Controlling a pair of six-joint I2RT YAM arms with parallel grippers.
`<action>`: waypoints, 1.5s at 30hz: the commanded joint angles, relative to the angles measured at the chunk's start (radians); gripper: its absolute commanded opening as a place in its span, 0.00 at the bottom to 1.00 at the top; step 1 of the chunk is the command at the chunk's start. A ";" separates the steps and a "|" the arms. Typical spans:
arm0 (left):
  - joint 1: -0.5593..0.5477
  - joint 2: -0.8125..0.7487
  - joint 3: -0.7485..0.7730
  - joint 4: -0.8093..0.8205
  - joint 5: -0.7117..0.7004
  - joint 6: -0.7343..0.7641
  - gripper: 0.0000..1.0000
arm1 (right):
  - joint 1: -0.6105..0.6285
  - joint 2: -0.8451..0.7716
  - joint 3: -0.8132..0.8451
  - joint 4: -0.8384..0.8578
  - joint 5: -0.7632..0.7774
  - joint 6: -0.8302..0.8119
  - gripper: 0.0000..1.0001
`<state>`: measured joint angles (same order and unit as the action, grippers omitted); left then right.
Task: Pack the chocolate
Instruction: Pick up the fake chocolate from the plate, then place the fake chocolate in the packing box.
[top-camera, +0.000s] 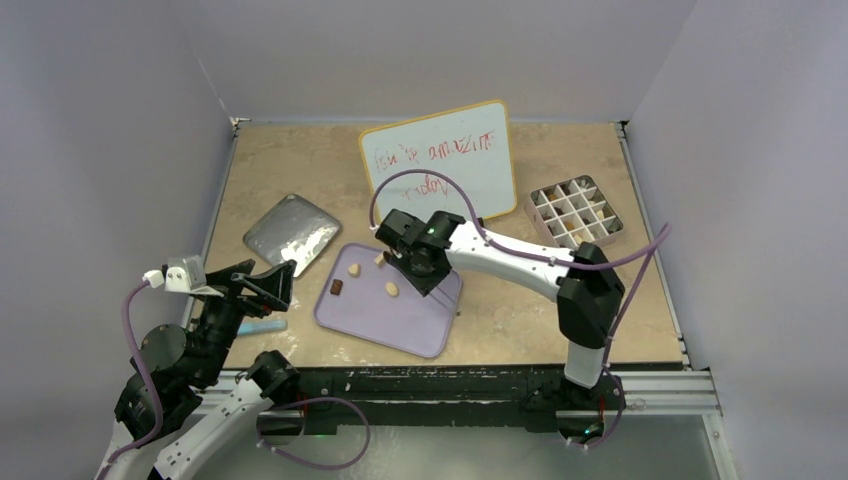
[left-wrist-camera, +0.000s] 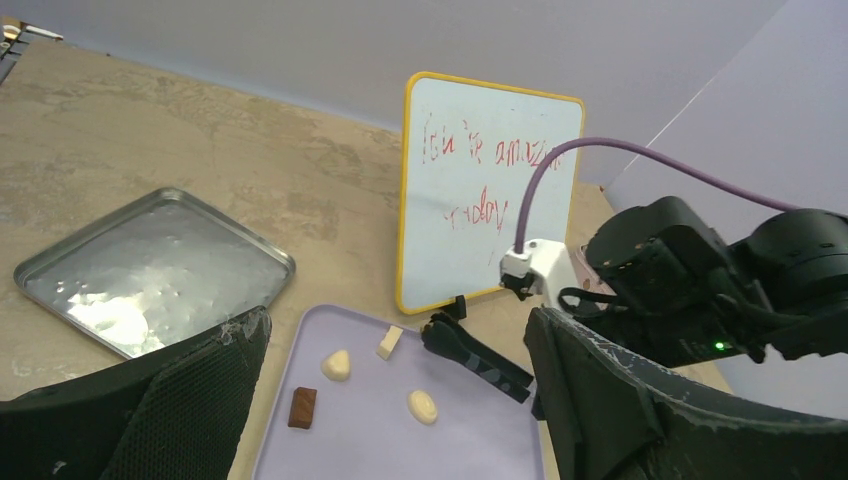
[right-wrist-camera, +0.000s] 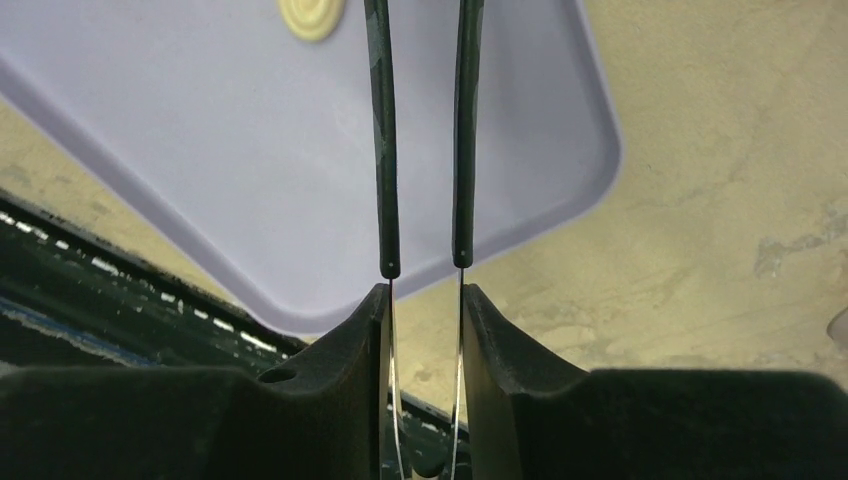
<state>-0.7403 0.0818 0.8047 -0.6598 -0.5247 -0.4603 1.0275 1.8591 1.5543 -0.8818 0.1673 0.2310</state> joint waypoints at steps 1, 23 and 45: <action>0.001 0.007 0.000 0.025 0.000 0.006 0.98 | 0.008 -0.098 -0.023 -0.036 0.038 0.041 0.15; 0.000 0.060 0.004 0.015 0.015 0.004 0.98 | -0.554 -0.312 -0.069 -0.078 0.190 -0.019 0.15; 0.000 0.069 0.005 0.007 0.029 -0.003 0.98 | -1.128 -0.085 0.057 0.029 -0.057 -0.111 0.20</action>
<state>-0.7403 0.1322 0.8047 -0.6643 -0.5049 -0.4606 -0.0937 1.7748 1.5455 -0.8742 0.1612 0.1520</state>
